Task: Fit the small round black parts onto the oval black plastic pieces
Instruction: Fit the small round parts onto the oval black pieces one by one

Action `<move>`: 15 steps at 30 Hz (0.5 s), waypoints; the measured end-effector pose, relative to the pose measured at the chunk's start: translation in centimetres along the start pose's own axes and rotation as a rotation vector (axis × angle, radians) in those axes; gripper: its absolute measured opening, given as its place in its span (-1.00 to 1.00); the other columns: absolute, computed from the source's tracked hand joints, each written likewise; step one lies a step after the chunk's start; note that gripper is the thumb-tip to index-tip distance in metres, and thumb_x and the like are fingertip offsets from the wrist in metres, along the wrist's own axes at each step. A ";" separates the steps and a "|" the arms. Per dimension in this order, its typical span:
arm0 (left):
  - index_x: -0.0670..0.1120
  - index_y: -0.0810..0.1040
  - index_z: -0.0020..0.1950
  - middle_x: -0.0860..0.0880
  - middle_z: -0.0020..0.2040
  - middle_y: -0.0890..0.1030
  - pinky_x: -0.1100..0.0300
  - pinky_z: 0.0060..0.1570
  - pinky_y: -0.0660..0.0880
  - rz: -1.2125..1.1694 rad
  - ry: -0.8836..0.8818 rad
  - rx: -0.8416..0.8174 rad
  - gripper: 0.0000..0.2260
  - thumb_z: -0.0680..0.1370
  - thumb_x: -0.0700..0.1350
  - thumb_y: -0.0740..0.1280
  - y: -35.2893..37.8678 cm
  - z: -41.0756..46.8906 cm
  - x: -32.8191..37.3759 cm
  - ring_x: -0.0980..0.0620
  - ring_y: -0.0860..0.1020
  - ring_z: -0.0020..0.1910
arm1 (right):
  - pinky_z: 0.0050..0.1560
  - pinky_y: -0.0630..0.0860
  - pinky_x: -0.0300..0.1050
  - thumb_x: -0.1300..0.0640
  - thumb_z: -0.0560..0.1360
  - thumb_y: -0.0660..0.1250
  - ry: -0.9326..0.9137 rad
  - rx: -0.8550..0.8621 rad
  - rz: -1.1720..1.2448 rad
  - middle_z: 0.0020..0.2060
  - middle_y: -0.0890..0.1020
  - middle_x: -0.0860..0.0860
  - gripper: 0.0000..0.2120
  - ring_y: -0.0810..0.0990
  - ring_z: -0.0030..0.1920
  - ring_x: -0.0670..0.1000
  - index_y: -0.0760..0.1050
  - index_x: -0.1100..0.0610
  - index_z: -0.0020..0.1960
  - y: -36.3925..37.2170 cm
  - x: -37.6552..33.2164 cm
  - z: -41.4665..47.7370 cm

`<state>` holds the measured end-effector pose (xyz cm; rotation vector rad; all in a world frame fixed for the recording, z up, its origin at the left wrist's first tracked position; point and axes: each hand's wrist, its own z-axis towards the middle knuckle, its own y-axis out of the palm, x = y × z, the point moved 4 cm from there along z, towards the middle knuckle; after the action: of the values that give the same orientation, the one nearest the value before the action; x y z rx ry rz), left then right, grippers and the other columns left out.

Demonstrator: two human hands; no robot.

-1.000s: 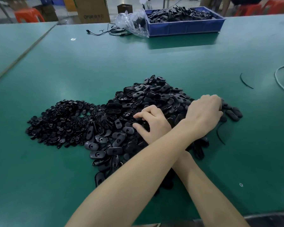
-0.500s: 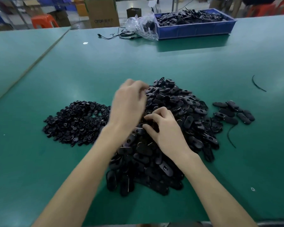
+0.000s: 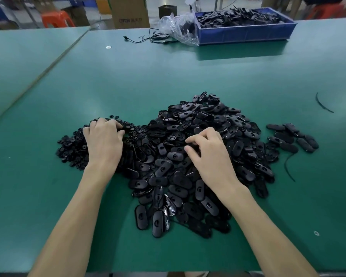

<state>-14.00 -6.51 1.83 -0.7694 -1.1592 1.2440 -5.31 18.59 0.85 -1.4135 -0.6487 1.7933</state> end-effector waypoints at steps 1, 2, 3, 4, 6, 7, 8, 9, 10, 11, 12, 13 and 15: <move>-0.10 0.68 0.15 -0.19 0.09 0.62 -0.09 0.25 0.25 -0.014 -0.005 0.010 -0.85 0.64 -0.09 0.40 0.0 0.0 -0.1 -0.24 0.48 0.19 | 0.18 0.51 -0.16 0.08 0.65 0.39 0.002 0.008 0.005 0.06 0.47 -0.04 -0.79 0.45 0.19 -0.05 0.65 0.13 0.24 0.0 0.1 0.0; -0.08 0.70 0.12 -0.17 0.06 0.62 -0.08 0.22 0.22 -0.025 -0.010 0.021 -0.87 0.64 -0.08 0.40 0.0 0.0 -0.2 -0.22 0.49 0.17 | 0.17 0.52 -0.15 0.09 0.65 0.40 0.006 0.015 0.012 0.05 0.47 -0.05 -0.81 0.46 0.18 -0.05 0.66 0.12 0.22 -0.1 0.1 -0.1; -0.07 0.71 0.09 -0.15 0.04 0.62 -0.07 0.18 0.20 -0.034 -0.012 0.038 -0.88 0.63 -0.07 0.40 -0.1 -0.1 -0.3 -0.20 0.49 0.15 | 0.16 0.53 -0.16 0.11 0.64 0.41 0.003 0.029 0.026 0.04 0.47 -0.05 -0.82 0.47 0.16 -0.06 0.66 0.12 0.20 -0.1 0.2 -0.1; -0.05 0.72 0.07 -0.14 0.02 0.63 -0.05 0.14 0.18 -0.043 -0.010 0.060 -0.88 0.64 -0.07 0.40 -0.1 -0.1 -0.3 -0.19 0.49 0.13 | 0.14 0.54 -0.19 0.12 0.64 0.41 0.002 0.044 0.047 0.03 0.47 -0.06 -0.84 0.48 0.14 -0.07 0.67 0.12 0.19 -0.2 0.2 -0.2; -0.03 0.73 0.05 -0.12 0.02 0.64 -0.04 0.10 0.16 -0.055 0.007 0.106 -0.88 0.64 -0.07 0.39 -0.3 -0.3 -0.2 -0.17 0.49 0.08 | 0.08 0.50 -0.30 0.15 0.65 0.39 0.005 0.088 0.098 0.02 0.48 -0.08 -0.86 0.48 0.11 -0.09 0.68 0.12 0.16 -0.5 0.3 -0.2; -0.03 0.73 0.05 -0.12 0.01 0.64 -0.04 0.08 0.15 -0.060 0.018 0.124 -0.88 0.64 -0.06 0.39 -0.4 -0.4 -0.1 -0.17 0.50 0.07 | 0.07 0.48 -0.31 0.15 0.66 0.38 0.006 0.112 0.117 0.02 0.48 -0.08 -0.86 0.49 0.11 -0.08 0.68 0.12 0.16 -0.6 0.3 -0.2; -0.02 0.72 0.05 -0.11 0.02 0.64 -0.04 0.08 0.14 -0.068 0.027 0.137 -0.88 0.64 -0.05 0.39 -0.5 -0.5 0.0 -0.16 0.50 0.07 | 0.07 0.49 -0.29 0.15 0.66 0.37 0.009 0.134 0.133 0.03 0.49 -0.07 -0.85 0.49 0.11 -0.07 0.68 0.12 0.16 -0.6 0.3 -0.2; -0.01 0.72 0.05 -0.10 0.02 0.64 -0.03 0.08 0.14 -0.077 0.032 0.144 -0.89 0.64 -0.04 0.40 -0.6 -0.5 0.1 -0.15 0.50 0.07 | 0.08 0.50 -0.25 0.15 0.67 0.36 0.013 0.156 0.145 0.03 0.50 -0.07 -0.85 0.50 0.11 -0.06 0.68 0.12 0.17 -0.7 0.3 -0.2; 0.00 0.72 0.05 -0.09 0.02 0.64 -0.03 0.08 0.14 -0.087 0.034 0.148 -0.89 0.63 -0.03 0.41 -0.6 -0.5 0.2 -0.13 0.50 0.07 | 0.10 0.51 -0.22 0.15 0.67 0.35 0.016 0.175 0.155 0.04 0.52 -0.06 -0.84 0.51 0.11 -0.05 0.69 0.12 0.17 -0.8 0.4 -0.1; 0.01 0.72 0.05 -0.08 0.01 0.64 -0.03 0.09 0.14 -0.097 0.034 0.150 -0.90 0.62 -0.02 0.43 -0.6 -0.6 0.2 -0.12 0.50 0.07 | 0.11 0.52 -0.19 0.16 0.68 0.35 0.018 0.191 0.165 0.04 0.53 -0.05 -0.84 0.52 0.10 -0.04 0.69 0.13 0.17 -0.8 0.4 -0.1; 0.01 0.71 0.04 -0.07 0.01 0.64 -0.03 0.09 0.15 -0.109 0.034 0.149 -0.91 0.60 -0.02 0.44 -0.6 -0.6 0.2 -0.11 0.50 0.07 | 0.12 0.53 -0.17 0.17 0.68 0.35 0.021 0.203 0.179 0.04 0.54 -0.05 -0.83 0.53 0.08 -0.04 0.69 0.13 0.18 -0.9 0.5 -0.1; 0.02 0.71 0.04 -0.05 0.00 0.64 -0.03 0.08 0.15 -0.127 0.034 0.147 -0.91 0.59 -0.01 0.46 -0.5 -0.6 0.2 -0.09 0.50 0.07 | 0.10 0.52 -0.18 0.17 0.68 0.34 0.025 0.216 0.197 0.04 0.54 -0.04 -0.83 0.54 0.05 -0.06 0.70 0.14 0.18 -1.0 0.5 -0.1; 0.03 0.71 0.05 -0.03 0.00 0.64 0.01 0.06 0.13 -0.183 0.030 0.144 -0.91 0.58 0.00 0.46 -0.6 -0.6 0.2 -0.06 0.50 0.07 | 0.06 0.47 -0.28 0.19 0.68 0.35 0.034 0.254 0.235 0.04 0.54 -0.05 -0.83 0.52 -0.04 -0.14 0.70 0.14 0.18 -1.3 0.6 -0.1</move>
<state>-13.25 -6.35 2.21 -0.5605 -1.0781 1.1450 -5.01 19.80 1.46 -1.3860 -0.2325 1.9488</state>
